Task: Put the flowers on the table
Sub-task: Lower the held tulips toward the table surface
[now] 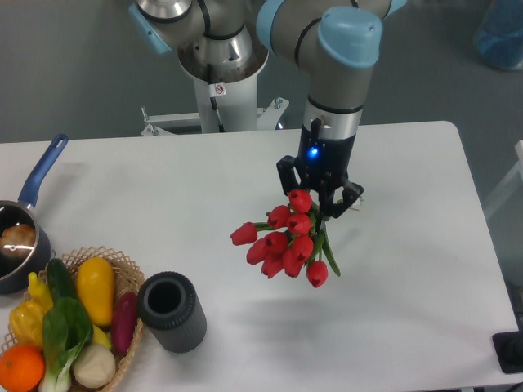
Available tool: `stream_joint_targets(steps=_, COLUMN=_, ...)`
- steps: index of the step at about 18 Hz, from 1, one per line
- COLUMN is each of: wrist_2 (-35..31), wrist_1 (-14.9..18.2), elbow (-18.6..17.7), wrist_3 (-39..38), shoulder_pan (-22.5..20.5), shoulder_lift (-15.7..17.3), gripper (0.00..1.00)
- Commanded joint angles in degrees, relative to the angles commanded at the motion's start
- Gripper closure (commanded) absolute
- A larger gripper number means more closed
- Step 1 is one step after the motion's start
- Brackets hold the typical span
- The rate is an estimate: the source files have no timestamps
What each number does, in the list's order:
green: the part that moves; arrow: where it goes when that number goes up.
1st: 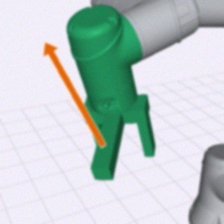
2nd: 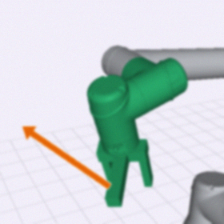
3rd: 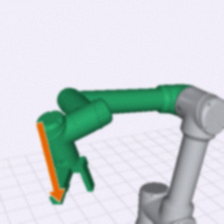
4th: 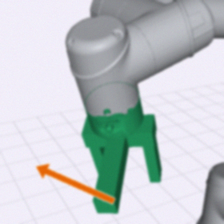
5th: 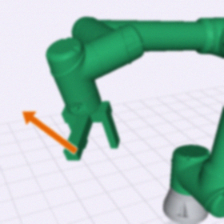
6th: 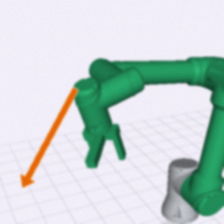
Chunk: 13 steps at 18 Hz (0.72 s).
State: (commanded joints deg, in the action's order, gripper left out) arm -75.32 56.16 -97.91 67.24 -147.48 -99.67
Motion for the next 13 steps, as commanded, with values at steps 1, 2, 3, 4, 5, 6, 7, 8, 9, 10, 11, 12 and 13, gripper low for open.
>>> stream_joint_targets(steps=1, wrist_2=0.0, wrist_1=0.2, elbow=-0.3, wrist_3=0.0, shoulder_pan=0.0, shoulder_lift=-0.1, gripper=0.59)
stream_joint_targets(steps=2, wrist_2=-0.4, wrist_1=0.2, elbow=-0.4, wrist_3=0.0, shoulder_pan=0.0, shoulder_lift=-0.2, gripper=0.59)
stream_joint_targets(steps=3, wrist_2=-1.2, wrist_1=0.2, elbow=-0.5, wrist_3=0.0, shoulder_pan=0.2, shoulder_lift=-0.4, gripper=0.59)
stream_joint_targets(steps=4, wrist_2=-1.8, wrist_1=0.2, elbow=-0.7, wrist_3=0.0, shoulder_pan=0.9, shoulder_lift=-0.6, gripper=0.59)
stream_joint_targets(steps=5, wrist_2=-1.9, wrist_1=0.3, elbow=-0.8, wrist_3=0.0, shoulder_pan=1.7, shoulder_lift=-1.1, gripper=0.59)
stream_joint_targets(steps=6, wrist_2=-1.9, wrist_1=0.4, elbow=-0.9, wrist_3=0.0, shoulder_pan=2.1, shoulder_lift=-1.7, gripper=0.59)
stream_joint_targets(steps=7, wrist_2=-1.9, wrist_1=0.7, elbow=-1.2, wrist_3=0.0, shoulder_pan=2.3, shoulder_lift=-2.2, gripper=0.59)
stream_joint_targets(steps=8, wrist_2=-1.9, wrist_1=1.1, elbow=-1.3, wrist_3=0.0, shoulder_pan=2.4, shoulder_lift=-2.6, gripper=0.59)
stream_joint_targets(steps=9, wrist_2=-1.9, wrist_1=1.2, elbow=-1.3, wrist_3=0.0, shoulder_pan=2.4, shoulder_lift=-2.9, gripper=0.59)
stream_joint_targets(steps=10, wrist_2=-1.9, wrist_1=1.2, elbow=-1.3, wrist_3=-0.1, shoulder_pan=2.4, shoulder_lift=-2.9, gripper=0.59)
stream_joint_targets(steps=11, wrist_2=-1.9, wrist_1=1.3, elbow=-1.4, wrist_3=0.0, shoulder_pan=2.5, shoulder_lift=-3.0, gripper=0.59)
stream_joint_targets(steps=12, wrist_2=-1.9, wrist_1=1.2, elbow=-1.7, wrist_3=0.0, shoulder_pan=2.5, shoulder_lift=-3.0, gripper=0.59)
stream_joint_targets(steps=13, wrist_2=-1.9, wrist_1=1.2, elbow=-1.9, wrist_3=0.0, shoulder_pan=2.6, shoulder_lift=-3.3, gripper=0.59)
